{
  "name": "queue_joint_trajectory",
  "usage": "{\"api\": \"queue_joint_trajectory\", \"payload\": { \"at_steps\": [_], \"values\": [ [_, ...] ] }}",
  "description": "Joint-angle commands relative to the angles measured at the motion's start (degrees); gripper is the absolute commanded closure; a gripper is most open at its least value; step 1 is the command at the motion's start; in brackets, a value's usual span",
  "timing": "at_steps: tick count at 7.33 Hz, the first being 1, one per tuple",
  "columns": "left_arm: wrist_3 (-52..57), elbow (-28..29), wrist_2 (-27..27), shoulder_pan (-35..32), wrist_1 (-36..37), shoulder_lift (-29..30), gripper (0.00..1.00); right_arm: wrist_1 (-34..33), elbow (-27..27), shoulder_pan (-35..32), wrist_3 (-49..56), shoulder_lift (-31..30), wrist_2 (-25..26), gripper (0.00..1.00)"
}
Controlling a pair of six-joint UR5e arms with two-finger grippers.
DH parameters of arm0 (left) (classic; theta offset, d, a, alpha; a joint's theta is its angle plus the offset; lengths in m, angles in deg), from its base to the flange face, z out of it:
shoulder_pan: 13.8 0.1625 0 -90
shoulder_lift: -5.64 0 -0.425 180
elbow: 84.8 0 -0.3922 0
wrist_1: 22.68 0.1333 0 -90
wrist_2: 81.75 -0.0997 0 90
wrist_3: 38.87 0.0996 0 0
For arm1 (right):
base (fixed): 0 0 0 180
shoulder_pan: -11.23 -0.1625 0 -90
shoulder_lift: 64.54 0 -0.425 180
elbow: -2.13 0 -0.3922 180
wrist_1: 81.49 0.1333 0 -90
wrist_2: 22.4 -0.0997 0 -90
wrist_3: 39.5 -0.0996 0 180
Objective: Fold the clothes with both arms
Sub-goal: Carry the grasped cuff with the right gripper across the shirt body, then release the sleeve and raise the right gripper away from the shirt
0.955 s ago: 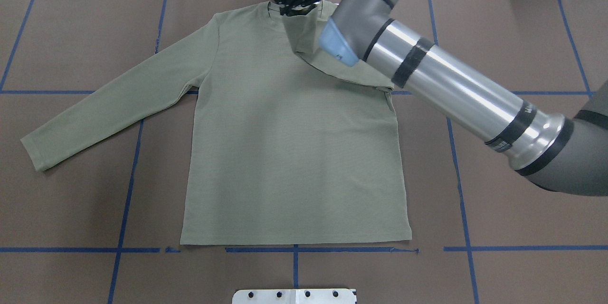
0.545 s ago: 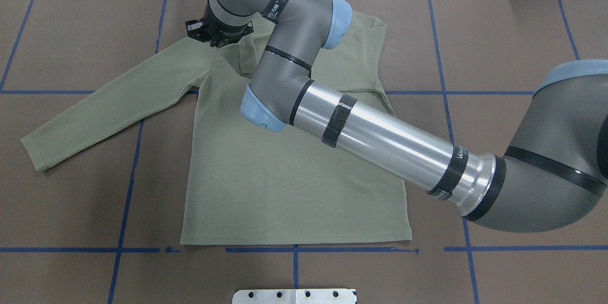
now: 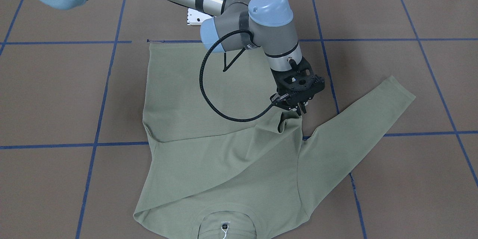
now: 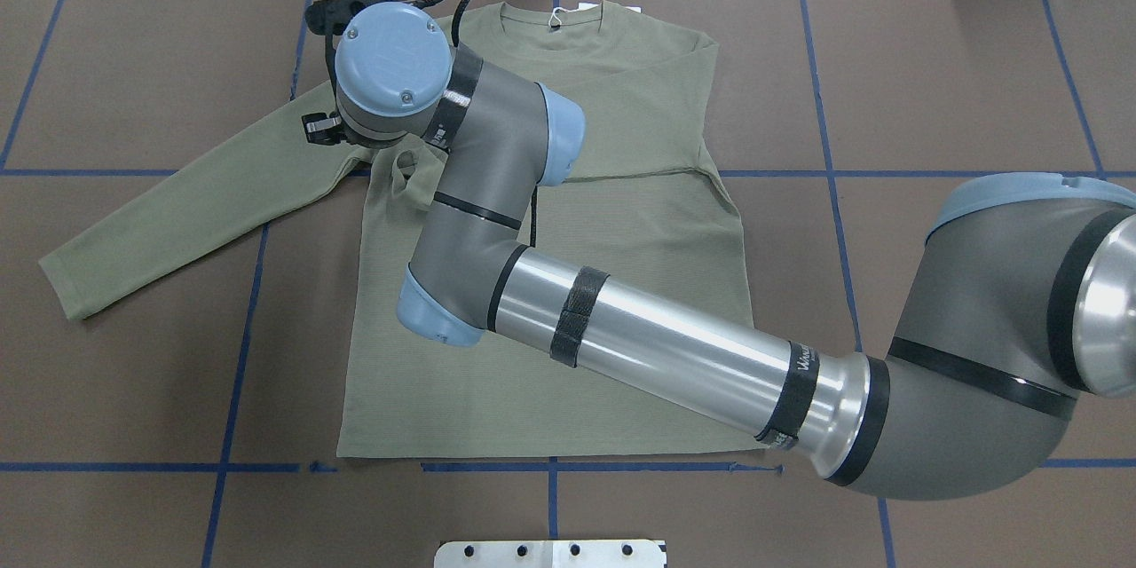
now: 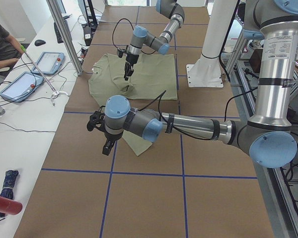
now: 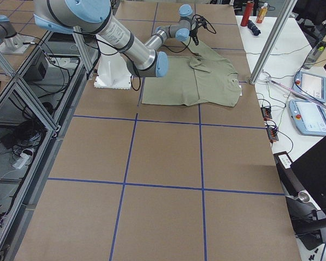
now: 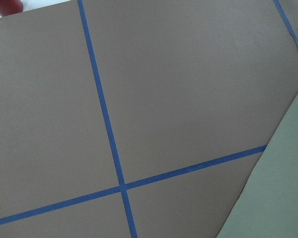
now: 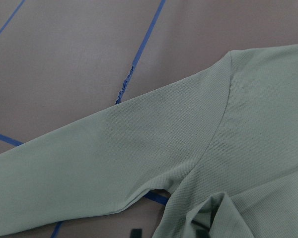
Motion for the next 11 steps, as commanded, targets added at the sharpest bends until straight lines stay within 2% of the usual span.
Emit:
{"api": "queue_joint_trajectory", "payload": {
  "at_steps": [1, 2, 3, 4, 5, 7, 8, 10, 11],
  "values": [
    [-0.17, 2.82, -0.07, 0.09, -3.66, 0.19, 0.0, -0.4, 0.46, -0.25, -1.2, -0.03, 0.52, 0.0],
    [-0.52, 5.97, -0.42, 0.35, -7.69, 0.54, 0.0, -1.62, 0.03, -0.95, -2.17, -0.38, -0.44, 0.0],
    [-3.83, 7.48, -0.94, 0.96, -11.82, 0.54, 0.0, -10.6, -5.11, -3.48, -2.44, -1.95, -4.54, 0.0],
    [-13.26, 7.32, -4.78, 3.58, -16.82, -0.07, 0.0, -24.44, -13.43, -7.86, -1.48, -4.31, -11.72, 0.0],
    [-22.76, 7.23, -7.86, 7.0, -24.44, -3.03, 0.0, -34.23, -20.91, -12.43, 0.53, -7.82, -16.75, 0.0],
    [-44.37, 6.71, -16.11, 17.17, -39.04, -9.0, 0.0, -47.8, -31.84, -19.29, 13.74, -16.25, -19.6, 0.0],
    [-51.61, 5.66, -21.03, 21.58, -42.15, -11.39, 0.0, -51.78, -35.97, -22.98, 22.43, -20.9, -21.18, 0.0],
    [-55.71, 3.29, -23.62, 25.3, -42.09, -14.47, 0.0, -52.26, -42.14, -29.93, 33.46, -31.27, -26.18, 0.0],
    [-60.86, 3.19, -26.32, 29.84, -41.92, -14.57, 0.01, -52.26, -43.56, -32.31, 36.73, -34.98, -28.38, 0.0]
  ]
}}
